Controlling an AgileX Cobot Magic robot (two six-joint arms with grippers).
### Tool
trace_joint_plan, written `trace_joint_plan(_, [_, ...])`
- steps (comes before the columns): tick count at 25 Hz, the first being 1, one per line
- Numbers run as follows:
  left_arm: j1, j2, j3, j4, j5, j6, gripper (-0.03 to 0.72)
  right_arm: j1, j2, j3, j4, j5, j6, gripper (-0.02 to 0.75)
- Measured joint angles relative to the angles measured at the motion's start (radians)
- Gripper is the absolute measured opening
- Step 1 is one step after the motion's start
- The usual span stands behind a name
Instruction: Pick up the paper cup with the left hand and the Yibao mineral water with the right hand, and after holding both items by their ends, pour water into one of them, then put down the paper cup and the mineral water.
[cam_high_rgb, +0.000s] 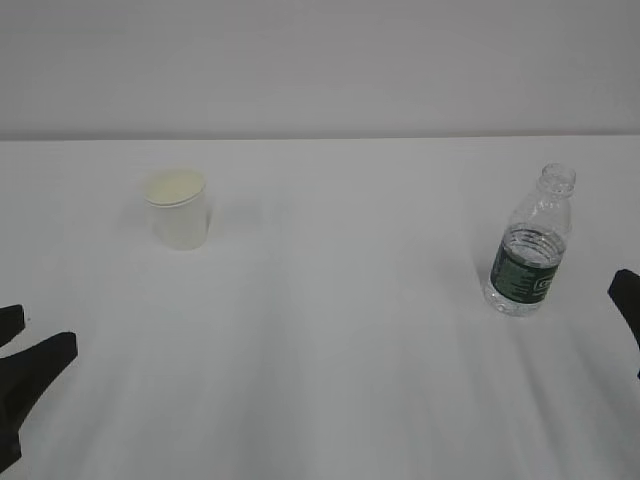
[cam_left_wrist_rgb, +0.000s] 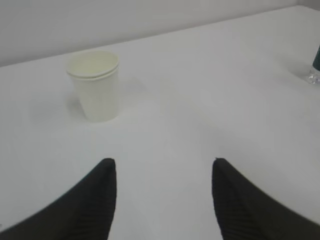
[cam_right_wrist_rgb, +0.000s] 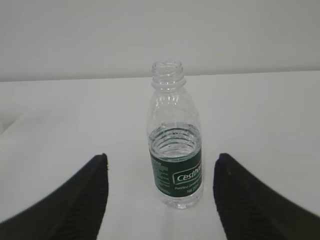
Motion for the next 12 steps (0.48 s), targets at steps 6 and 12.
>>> trace_joint_plan(6, [0.0, 0.008, 0.0, 0.004, -0.047, -0.033, 0.439, 0.0, 0.0, 0.0, 0.0, -0.006, 0.0, 0.5])
trace_joint_plan(12, [0.0, 0.008, 0.0, 0.019, -0.06, -0.129, 0.523, 0.0, 0.0, 0.0, 0.0, -0.007, 0.0, 0.5])
